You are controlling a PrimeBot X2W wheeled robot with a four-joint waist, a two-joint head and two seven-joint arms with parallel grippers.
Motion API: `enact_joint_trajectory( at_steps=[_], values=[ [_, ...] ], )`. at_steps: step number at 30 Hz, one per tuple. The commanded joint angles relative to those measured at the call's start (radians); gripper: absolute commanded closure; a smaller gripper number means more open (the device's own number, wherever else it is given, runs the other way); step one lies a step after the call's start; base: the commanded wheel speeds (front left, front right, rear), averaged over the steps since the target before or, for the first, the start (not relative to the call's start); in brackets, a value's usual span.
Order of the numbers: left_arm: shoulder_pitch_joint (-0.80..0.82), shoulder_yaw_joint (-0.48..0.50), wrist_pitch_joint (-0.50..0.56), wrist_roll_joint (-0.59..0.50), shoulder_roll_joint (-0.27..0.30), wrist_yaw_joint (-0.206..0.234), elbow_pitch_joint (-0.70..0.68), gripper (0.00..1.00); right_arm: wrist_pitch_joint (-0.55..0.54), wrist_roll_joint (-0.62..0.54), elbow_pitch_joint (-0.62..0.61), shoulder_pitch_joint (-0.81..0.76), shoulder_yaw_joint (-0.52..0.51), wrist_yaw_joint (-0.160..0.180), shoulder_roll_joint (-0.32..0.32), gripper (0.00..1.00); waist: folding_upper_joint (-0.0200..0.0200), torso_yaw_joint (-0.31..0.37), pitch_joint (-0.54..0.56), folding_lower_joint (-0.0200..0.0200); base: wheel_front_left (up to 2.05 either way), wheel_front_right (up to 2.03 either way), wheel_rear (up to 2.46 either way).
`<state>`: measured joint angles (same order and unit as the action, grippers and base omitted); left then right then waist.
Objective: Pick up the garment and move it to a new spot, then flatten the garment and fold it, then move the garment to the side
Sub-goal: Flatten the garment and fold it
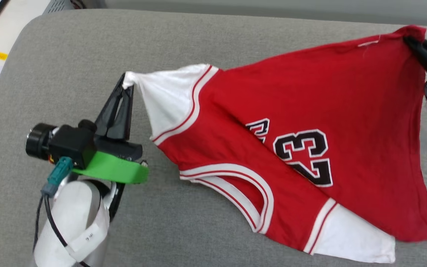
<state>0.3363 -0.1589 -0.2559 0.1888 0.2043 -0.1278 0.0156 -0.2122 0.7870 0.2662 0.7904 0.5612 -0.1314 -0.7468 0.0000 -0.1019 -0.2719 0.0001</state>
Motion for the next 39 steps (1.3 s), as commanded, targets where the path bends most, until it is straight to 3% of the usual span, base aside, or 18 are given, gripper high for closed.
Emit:
enact_joint_trajectory(
  at_steps=[1,10,18,29,39],
  values=[
    [0.049,-0.009,-0.002,0.010,0.021,-0.003,-0.011,1.00,0.017,-0.013,-0.016,0.007,-0.021,0.001,-0.008,1.00,0.0000,0.038,0.036,-0.0001,0.00,0.00,0.00],
    [0.370,-0.100,0.083,0.059,0.119,-0.003,-0.051,1.00,0.046,-0.067,-0.142,0.023,-0.195,0.001,0.018,1.00,0.0000,0.071,0.024,-0.0001,0.00,0.00,0.00],
    [0.741,-0.217,0.140,0.139,0.180,-0.003,0.052,1.00,0.002,-0.161,-0.157,0.157,-0.296,0.001,0.080,1.00,0.0000,0.100,-0.066,-0.0001,0.00,0.00,0.00],
    [1.308,-0.331,0.120,0.215,0.228,-0.003,0.328,1.00,0.021,-0.320,0.027,0.608,-0.321,0.001,0.173,1.00,0.0000,0.141,-0.242,-0.0001,0.00,0.00,0.00],
    [1.578,-0.436,0.044,0.261,0.249,-0.003,0.541,1.00,0.128,-0.392,0.273,0.904,-0.262,0.001,0.231,1.00,0.0000,0.155,-0.319,-0.0001,0.00,0.00,0.00]
  ],
)
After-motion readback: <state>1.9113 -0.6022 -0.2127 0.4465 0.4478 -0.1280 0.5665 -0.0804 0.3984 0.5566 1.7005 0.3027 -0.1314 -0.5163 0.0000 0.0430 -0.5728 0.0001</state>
